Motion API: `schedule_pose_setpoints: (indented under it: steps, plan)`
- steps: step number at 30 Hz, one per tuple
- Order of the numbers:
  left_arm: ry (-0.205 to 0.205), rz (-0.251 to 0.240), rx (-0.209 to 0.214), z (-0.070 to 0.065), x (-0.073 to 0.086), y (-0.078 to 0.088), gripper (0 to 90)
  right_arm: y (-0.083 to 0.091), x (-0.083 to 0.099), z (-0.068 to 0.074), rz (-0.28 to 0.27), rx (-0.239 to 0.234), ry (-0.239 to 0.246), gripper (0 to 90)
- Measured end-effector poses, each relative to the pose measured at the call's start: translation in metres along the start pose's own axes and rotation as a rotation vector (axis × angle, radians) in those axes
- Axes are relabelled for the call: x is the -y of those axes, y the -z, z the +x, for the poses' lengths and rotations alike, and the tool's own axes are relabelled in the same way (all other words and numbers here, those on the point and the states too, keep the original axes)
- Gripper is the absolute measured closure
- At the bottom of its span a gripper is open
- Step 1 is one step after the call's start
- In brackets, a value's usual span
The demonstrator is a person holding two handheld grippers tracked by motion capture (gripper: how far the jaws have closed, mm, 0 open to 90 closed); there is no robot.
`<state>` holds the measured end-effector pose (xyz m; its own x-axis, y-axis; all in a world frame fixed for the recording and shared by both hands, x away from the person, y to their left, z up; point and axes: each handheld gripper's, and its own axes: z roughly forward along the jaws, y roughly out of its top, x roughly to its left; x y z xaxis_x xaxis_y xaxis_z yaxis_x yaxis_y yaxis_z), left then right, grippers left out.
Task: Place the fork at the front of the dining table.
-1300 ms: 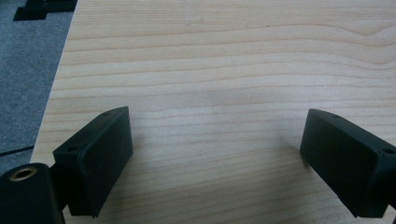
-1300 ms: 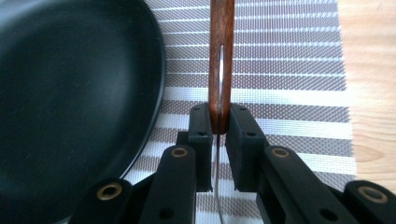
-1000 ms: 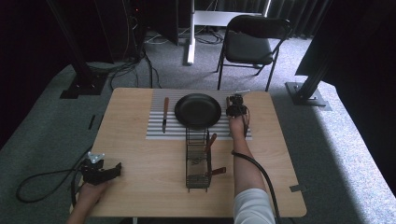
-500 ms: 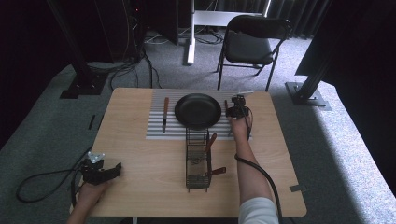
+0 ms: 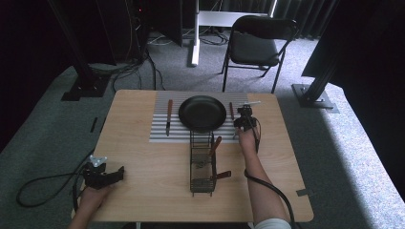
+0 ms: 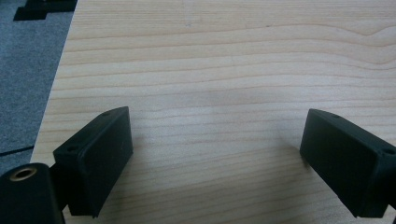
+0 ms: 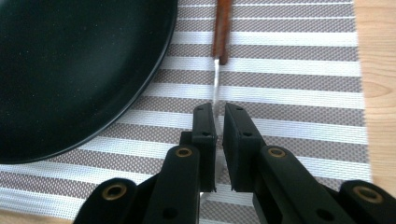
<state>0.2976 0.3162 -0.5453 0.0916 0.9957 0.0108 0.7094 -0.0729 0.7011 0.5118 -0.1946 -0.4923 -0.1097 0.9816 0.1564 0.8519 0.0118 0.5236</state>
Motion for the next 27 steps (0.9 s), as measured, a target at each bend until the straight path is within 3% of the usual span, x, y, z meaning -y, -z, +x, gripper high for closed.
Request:
schedule_pose_setpoints:
  steps: [3,5,10,12,19,23,27]
  plan:
    - [0.001,-0.001,0.0,0.0,0.0,0.0,9.2,0.001,0.001,-0.008,0.012,-0.001,-0.01,82.3]
    - [-0.001,0.0,0.0,0.0,0.0,0.0,9.2,0.002,0.001,-0.013,0.012,-0.03,-0.038,80.1]
    - [0.0,0.0,0.0,0.0,0.0,0.0,9.2,-0.003,0.001,-0.009,0.025,-0.066,-0.034,80.5]
    - [0.0,0.0,0.0,0.0,0.0,0.0,9.2,-0.005,0.002,-0.007,0.031,-0.034,-0.017,83.7]
    - [0.0,0.0,0.0,0.0,0.0,0.0,9.2,-0.009,0.004,-0.017,0.048,-0.013,-0.031,84.9]
    - [0.0,0.0,0.0,0.0,0.0,0.0,9.2,-0.009,0.009,-0.024,0.046,-0.011,-0.046,74.9]
    - [0.0,0.0,0.0,0.0,0.0,0.0,9.2,-0.004,0.01,-0.027,0.022,-0.017,-0.037,54.3]
